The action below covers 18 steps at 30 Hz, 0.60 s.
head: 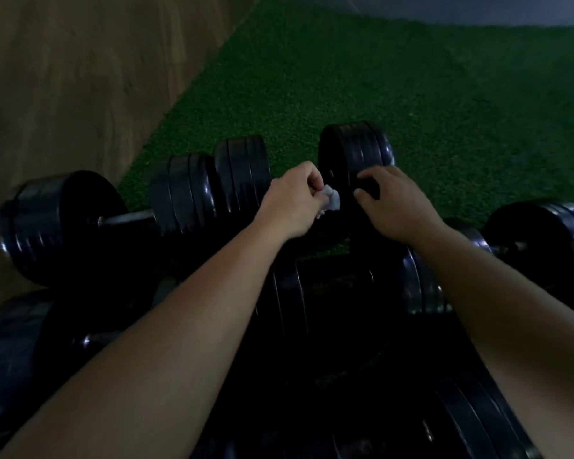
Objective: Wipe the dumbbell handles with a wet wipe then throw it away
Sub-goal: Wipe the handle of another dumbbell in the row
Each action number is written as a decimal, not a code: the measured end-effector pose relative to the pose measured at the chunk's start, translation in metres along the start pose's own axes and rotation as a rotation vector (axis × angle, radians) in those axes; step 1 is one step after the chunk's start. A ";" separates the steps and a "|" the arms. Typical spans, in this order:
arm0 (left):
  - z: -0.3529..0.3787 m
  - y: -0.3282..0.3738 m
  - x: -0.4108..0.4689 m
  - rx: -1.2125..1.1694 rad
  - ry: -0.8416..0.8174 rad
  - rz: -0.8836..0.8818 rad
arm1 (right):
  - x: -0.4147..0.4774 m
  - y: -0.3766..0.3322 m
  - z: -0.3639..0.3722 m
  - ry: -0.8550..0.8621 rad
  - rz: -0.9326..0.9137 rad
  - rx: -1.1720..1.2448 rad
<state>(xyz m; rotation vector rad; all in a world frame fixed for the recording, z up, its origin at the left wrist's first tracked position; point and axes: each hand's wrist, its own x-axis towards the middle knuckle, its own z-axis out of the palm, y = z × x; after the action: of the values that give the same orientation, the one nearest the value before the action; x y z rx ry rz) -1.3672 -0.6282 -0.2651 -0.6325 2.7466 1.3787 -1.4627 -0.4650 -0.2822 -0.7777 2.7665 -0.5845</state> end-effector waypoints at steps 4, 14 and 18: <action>0.001 0.000 -0.011 0.148 -0.267 0.103 | -0.055 0.002 -0.009 -0.003 0.005 -0.019; 0.074 0.007 -0.021 0.467 -0.473 0.197 | -0.142 0.017 0.033 0.240 0.059 0.067; 0.089 0.007 -0.022 0.503 -0.494 0.163 | -0.155 0.023 0.049 0.239 0.023 0.073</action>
<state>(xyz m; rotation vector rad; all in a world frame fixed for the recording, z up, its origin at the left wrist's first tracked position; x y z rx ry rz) -1.3652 -0.5487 -0.3105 -0.0334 2.5958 0.6736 -1.3285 -0.3792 -0.3221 -0.7011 2.9438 -0.8180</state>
